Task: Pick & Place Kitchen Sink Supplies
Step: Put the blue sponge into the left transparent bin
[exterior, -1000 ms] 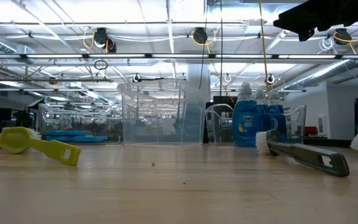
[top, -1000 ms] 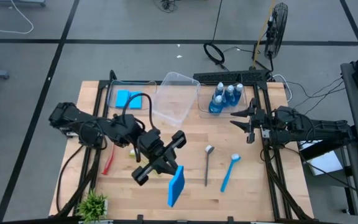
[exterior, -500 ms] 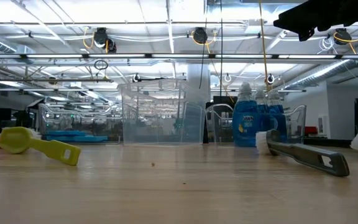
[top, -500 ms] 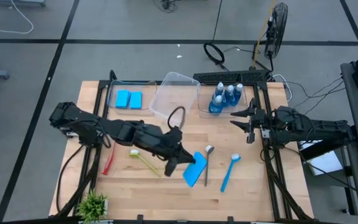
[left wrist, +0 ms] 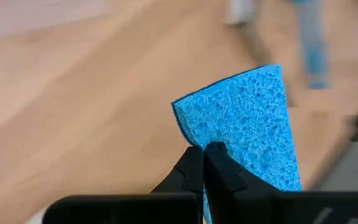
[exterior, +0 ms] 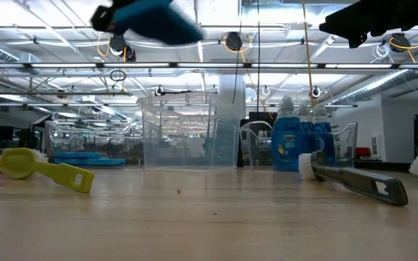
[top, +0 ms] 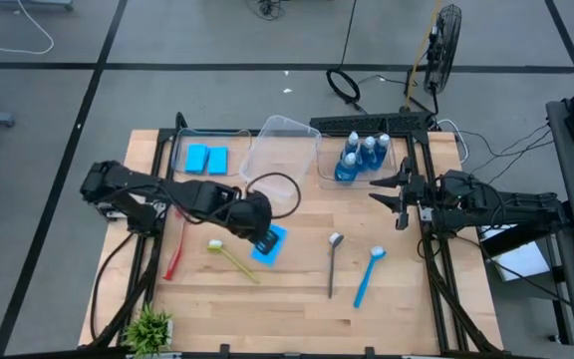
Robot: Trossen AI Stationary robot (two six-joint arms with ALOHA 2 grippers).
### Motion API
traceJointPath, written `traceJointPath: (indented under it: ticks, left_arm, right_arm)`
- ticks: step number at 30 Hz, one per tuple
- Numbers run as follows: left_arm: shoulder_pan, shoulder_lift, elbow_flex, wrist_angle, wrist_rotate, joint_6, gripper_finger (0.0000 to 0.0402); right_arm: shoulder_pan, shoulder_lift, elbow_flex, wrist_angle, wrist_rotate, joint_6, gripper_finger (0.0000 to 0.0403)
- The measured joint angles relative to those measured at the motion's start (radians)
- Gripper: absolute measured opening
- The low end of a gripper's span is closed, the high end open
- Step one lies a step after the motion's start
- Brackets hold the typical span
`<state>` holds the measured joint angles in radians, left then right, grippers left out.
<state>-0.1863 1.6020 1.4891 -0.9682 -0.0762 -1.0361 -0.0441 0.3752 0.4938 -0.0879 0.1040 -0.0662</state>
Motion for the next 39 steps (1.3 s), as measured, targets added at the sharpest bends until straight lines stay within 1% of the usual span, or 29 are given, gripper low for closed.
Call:
traceJointPath:
  ticks: [9, 11, 12, 15, 17, 21, 23, 27, 31, 35, 39]
  left_arm:
    - [0.109, -0.009, 0.000, -0.514, -0.084, -0.123, 0.0000]
    - [0.139, -0.026, 0.000, -0.600, -0.108, -0.128, 0.0000]
    - [0.157, -0.037, 0.000, -0.610, -0.122, -0.129, 0.0000]
    - [0.214, -0.108, -0.007, -0.590, -0.196, -0.100, 0.0000]
    - [0.266, -0.151, -0.004, -0.603, -0.267, -0.095, 0.0000]
    - [0.384, -0.245, -0.004, -0.598, -0.367, -0.044, 0.0000]
    - [0.446, -0.278, -0.006, -0.600, -0.398, -0.002, 0.0000]
    - [0.567, -0.327, -0.006, -0.543, -0.441, 0.112, 0.0000]
    - [0.684, -0.329, -0.006, -0.421, -0.431, 0.270, 0.0000]
    - [0.809, -0.316, -0.006, -0.266, -0.348, 0.443, 0.0000]
    - [0.936, -0.290, -0.006, -0.177, -0.254, 0.536, 0.0000]
  right_arm:
    - [0.000, 0.000, 0.000, 0.000, 0.000, -0.002, 0.0130]
    - [0.000, 0.000, 0.000, 0.000, 0.002, -0.002, 0.0130]
    - [0.000, 0.000, 0.000, 0.000, 0.003, -0.003, 0.0130]
    - [0.000, 0.000, 0.000, 0.000, 0.004, -0.010, 0.0130]
    - [0.000, 0.000, 0.000, 0.000, 0.005, -0.010, 0.0130]
    - [0.000, 0.000, 0.000, 0.001, 0.005, -0.010, 0.0130]
    - [0.000, 0.000, 0.000, 0.000, 0.006, -0.010, 0.0130]
    - [-0.001, 0.000, 0.000, 0.001, 0.006, -0.009, 0.0130]
    - [-0.001, 0.000, 0.000, 0.001, 0.005, -0.007, 0.0130]
    - [-0.001, 0.000, 0.000, 0.001, 0.005, -0.007, 0.0130]
    - [-0.001, 0.000, 0.000, 0.001, 0.005, -0.006, 0.0130]
